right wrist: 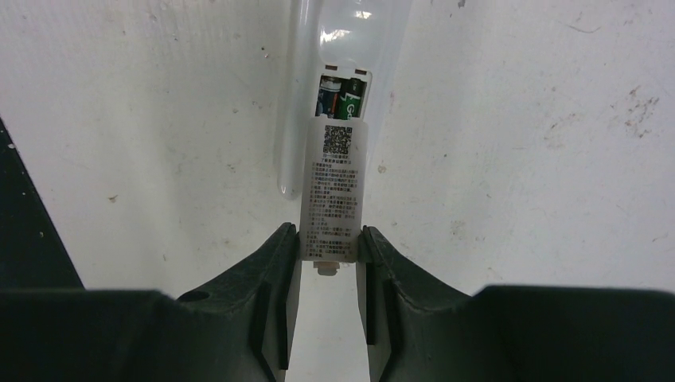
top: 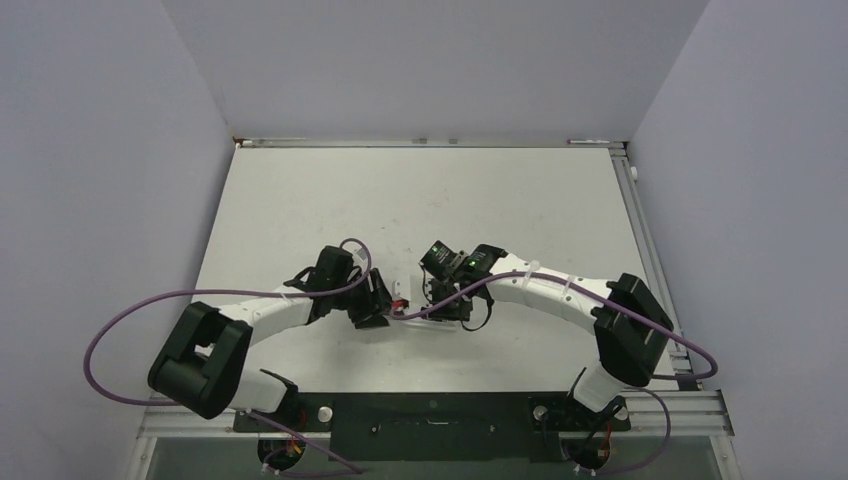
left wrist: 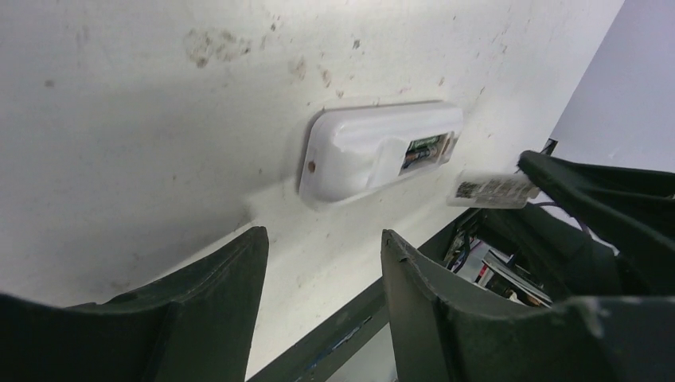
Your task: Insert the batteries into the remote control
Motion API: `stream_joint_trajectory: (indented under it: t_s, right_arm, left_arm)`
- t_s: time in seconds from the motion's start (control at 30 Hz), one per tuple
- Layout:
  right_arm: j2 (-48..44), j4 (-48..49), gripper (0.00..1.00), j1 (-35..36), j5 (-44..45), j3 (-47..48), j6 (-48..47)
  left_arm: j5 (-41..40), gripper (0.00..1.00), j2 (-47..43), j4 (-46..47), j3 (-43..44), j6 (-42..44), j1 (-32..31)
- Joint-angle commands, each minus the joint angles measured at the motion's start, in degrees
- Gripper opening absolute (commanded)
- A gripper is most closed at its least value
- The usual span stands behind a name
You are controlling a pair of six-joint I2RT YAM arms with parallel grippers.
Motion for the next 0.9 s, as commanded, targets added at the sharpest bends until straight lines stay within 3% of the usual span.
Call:
stream_joint_trajectory:
  t_s: [0.0,0.5,0.87]
  right_arm:
    - [2.64,1.75,0.08,-0.57,-1.92,2.79,-1.69]
    - [7.26,2.84,0.08,-1.07,-2.71,4.90,-1.70]
    - [8.32,2.38,0.08,-0.77,-3.78,5.13,-1.92]
  left_arm:
    - [-0.06,0.50,2.96,4.03,4.97,2.03,0.38]
    - [0.95,0.39,8.57,8.13,5.46,1.96,0.31]
    - [1.61,0.36,9.32,8.84,5.24,1.89,0.05]
